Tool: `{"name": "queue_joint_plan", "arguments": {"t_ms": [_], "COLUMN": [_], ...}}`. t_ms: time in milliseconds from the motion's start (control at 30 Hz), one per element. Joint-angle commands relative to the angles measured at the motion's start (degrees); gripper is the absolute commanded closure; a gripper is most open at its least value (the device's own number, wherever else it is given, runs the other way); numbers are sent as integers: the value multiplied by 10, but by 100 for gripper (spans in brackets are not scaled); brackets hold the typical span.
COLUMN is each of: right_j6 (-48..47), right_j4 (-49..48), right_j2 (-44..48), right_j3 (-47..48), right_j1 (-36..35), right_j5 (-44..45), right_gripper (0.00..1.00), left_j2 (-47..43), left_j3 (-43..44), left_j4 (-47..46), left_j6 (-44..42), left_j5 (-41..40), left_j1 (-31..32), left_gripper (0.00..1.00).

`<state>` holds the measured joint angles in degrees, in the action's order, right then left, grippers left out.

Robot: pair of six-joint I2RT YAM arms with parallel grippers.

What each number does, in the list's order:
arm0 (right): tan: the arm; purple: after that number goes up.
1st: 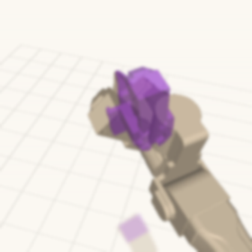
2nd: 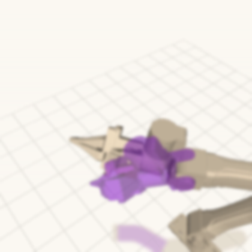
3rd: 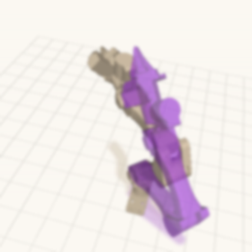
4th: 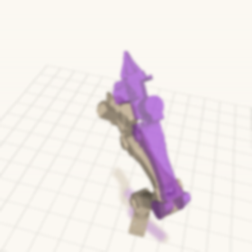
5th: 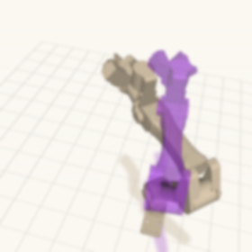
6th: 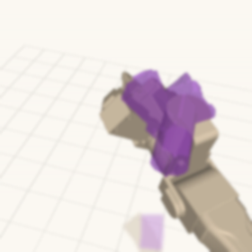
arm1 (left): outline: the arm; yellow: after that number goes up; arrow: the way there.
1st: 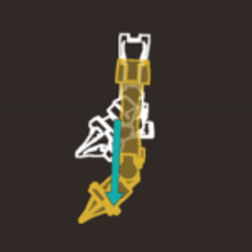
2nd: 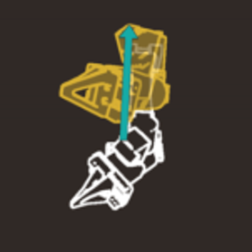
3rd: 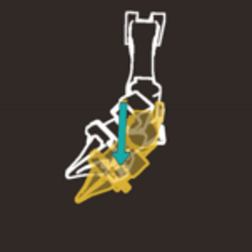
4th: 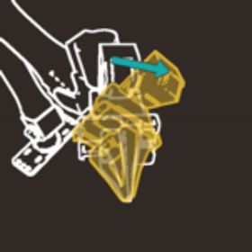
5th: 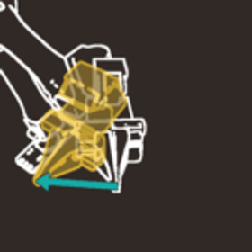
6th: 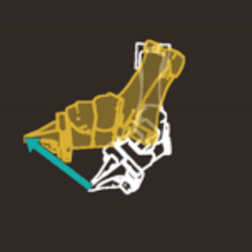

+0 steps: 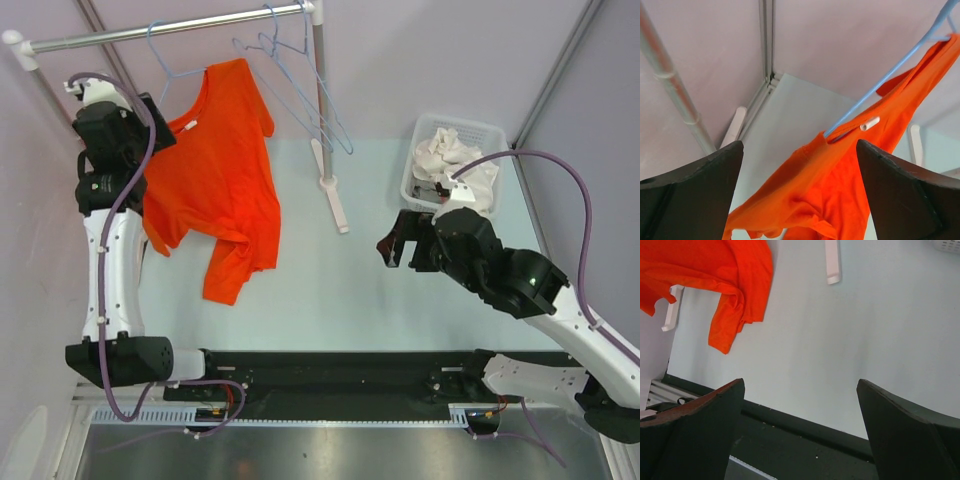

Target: Remove the t-shirt from the hanger

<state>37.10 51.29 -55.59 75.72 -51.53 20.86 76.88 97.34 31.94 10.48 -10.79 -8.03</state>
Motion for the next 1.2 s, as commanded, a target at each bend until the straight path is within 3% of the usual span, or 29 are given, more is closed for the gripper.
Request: {"name": "queue_joint_plan", "arguments": {"t_ms": [0, 100, 167, 233, 400, 533, 667, 867, 1167], "right_j6": [25, 34, 39, 46, 62, 77, 89, 98, 97], "right_j4": [-4, -3, -6, -6, -10, 5, 15, 36, 40], "right_j2": [22, 22, 20, 15, 10, 13, 22, 36, 37], "right_j3": [-5, -8, -15, -19, -29, -30, -31, -33, -31], "right_j1": [-16, -30, -38, -51, -79, -103, -115, -121, -121], "right_j5": [22, 30, 38, 46, 65, 88, 103, 123, 124], "right_gripper": [0, 1, 0, 0, 0, 0, 0, 0, 0], "left_j2": [-6, -3, -13, -25, -85, -85, -61, -87, -167], "left_j3": [-49, -61, -81, -101, -187, -190, -145, -92, -61], "left_j4": [-74, -66, -69, -79, -151, -165, -138, -127, -102], "left_j6": [1, 11, 23, 32, 77, 96, 103, 136, 166], "left_j5": [37, 50, 103, 187, 267, 326, 348, 369, 304], "left_j1": [-6, -6, -6, -6, -6, -6, -6, -7, -6], "left_gripper": [0, 0, 3, 13, 49, 65, 100, 99, 100]}}
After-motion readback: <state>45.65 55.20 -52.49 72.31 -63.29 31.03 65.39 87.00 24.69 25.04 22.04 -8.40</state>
